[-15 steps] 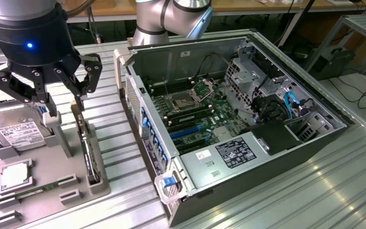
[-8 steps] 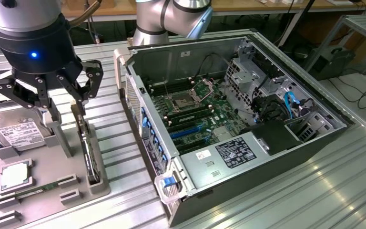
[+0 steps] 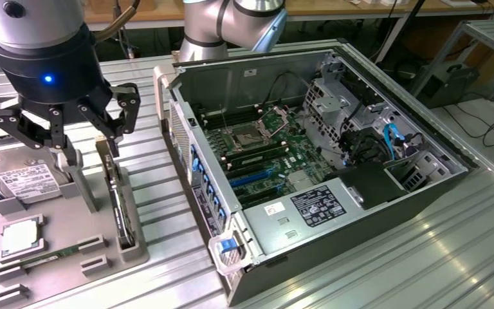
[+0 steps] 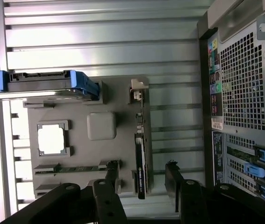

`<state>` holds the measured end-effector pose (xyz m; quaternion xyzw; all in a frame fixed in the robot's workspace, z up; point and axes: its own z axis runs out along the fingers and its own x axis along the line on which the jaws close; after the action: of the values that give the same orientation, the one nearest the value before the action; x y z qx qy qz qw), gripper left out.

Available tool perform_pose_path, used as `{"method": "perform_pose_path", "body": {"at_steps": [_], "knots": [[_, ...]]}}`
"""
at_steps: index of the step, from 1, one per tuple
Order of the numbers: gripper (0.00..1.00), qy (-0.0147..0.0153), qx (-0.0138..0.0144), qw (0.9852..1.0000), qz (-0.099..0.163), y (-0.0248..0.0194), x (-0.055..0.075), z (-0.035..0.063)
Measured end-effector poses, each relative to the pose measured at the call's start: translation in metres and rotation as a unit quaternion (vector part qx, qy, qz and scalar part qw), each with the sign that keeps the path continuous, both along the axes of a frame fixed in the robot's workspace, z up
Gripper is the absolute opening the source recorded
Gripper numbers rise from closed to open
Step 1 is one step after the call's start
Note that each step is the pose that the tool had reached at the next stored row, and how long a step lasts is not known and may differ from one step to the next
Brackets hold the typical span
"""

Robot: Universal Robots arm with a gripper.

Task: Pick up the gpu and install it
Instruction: 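Pick up the gpu and move the gpu toward the slot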

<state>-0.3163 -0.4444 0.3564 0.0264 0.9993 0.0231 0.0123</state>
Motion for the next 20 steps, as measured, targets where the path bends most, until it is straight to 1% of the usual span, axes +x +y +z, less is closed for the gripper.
{"method": "perform_pose_path", "body": {"at_steps": [1, 4, 5, 7, 9, 13, 14, 15, 18, 19, 20], "knots": [[0.56, 0.0000, 0.0000, 1.0000, 0.000, 0.0000, 0.000, -0.0002], [0.56, 0.0000, -0.0003, 1.0000, 0.000, 0.0000, 0.000, -0.0013], [0.56, 0.0000, -0.0009, 1.0000, 0.000, 0.0000, 0.000, -0.0016], [0.56, -0.0001, -0.0043, 1.0000, 0.000, 0.0000, 0.000, -0.0024], [0.56, 0.0000, -0.0048, 1.0000, 0.000, 0.0000, 0.000, -0.0031], [0.56, 0.0000, -0.0049, 1.0000, 0.000, 0.0001, 0.000, -0.0053], [0.56, 0.0000, -0.0053, 1.0000, 0.000, 0.0006, 0.000, -0.0057], [0.56, 0.0000, -0.0063, 1.0000, 0.000, 0.0022, 0.000, -0.0071], [0.56, 0.0000, -0.0074, 1.0000, 0.000, 0.0050, 0.000, -0.0092], [0.56, 0.0000, -0.0089, 1.0000, 0.001, 0.0061, 0.001, -0.0101], [0.56, -0.0001, -0.0095, 1.0000, 0.001, 0.0063, 0.001, -0.0114]]}}
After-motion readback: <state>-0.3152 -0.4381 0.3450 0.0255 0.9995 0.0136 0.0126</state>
